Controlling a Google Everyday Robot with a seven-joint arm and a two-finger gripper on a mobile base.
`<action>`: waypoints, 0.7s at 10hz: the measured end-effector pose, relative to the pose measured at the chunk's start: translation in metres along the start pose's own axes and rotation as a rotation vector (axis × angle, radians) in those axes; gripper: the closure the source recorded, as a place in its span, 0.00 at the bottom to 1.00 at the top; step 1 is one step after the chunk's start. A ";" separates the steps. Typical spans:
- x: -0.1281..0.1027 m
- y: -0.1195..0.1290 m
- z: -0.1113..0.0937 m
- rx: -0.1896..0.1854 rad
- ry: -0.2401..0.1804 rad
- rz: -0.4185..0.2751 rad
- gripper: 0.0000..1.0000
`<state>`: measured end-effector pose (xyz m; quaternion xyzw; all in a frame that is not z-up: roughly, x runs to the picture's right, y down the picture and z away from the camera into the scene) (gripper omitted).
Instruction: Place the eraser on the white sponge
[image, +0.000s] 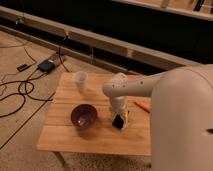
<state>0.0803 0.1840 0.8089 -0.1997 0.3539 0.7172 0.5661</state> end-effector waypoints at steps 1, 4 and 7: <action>0.001 0.001 0.000 -0.002 0.001 -0.001 0.23; 0.003 0.006 -0.003 -0.010 -0.004 -0.006 0.23; 0.001 0.011 -0.013 -0.033 -0.022 -0.006 0.23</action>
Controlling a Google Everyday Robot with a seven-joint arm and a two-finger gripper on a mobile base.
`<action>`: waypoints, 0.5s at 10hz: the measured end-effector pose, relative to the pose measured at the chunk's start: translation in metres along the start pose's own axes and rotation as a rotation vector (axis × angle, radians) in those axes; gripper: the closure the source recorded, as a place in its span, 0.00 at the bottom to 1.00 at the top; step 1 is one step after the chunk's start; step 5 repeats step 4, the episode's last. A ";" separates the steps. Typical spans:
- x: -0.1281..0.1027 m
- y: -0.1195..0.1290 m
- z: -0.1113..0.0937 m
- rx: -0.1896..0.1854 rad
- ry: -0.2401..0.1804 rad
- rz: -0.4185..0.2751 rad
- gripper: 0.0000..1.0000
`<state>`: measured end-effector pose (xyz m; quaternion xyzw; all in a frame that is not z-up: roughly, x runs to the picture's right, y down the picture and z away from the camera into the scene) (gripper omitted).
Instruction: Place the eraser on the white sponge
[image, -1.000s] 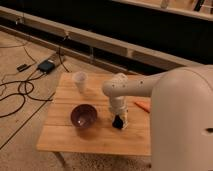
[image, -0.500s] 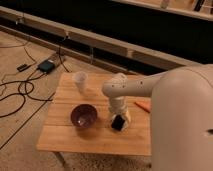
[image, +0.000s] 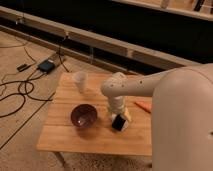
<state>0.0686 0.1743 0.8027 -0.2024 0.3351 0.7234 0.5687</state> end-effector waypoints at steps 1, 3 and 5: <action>0.000 -0.001 0.000 0.001 0.001 0.001 0.23; 0.001 0.001 0.000 0.000 0.002 -0.001 0.23; 0.001 0.000 0.001 0.001 0.001 -0.001 0.23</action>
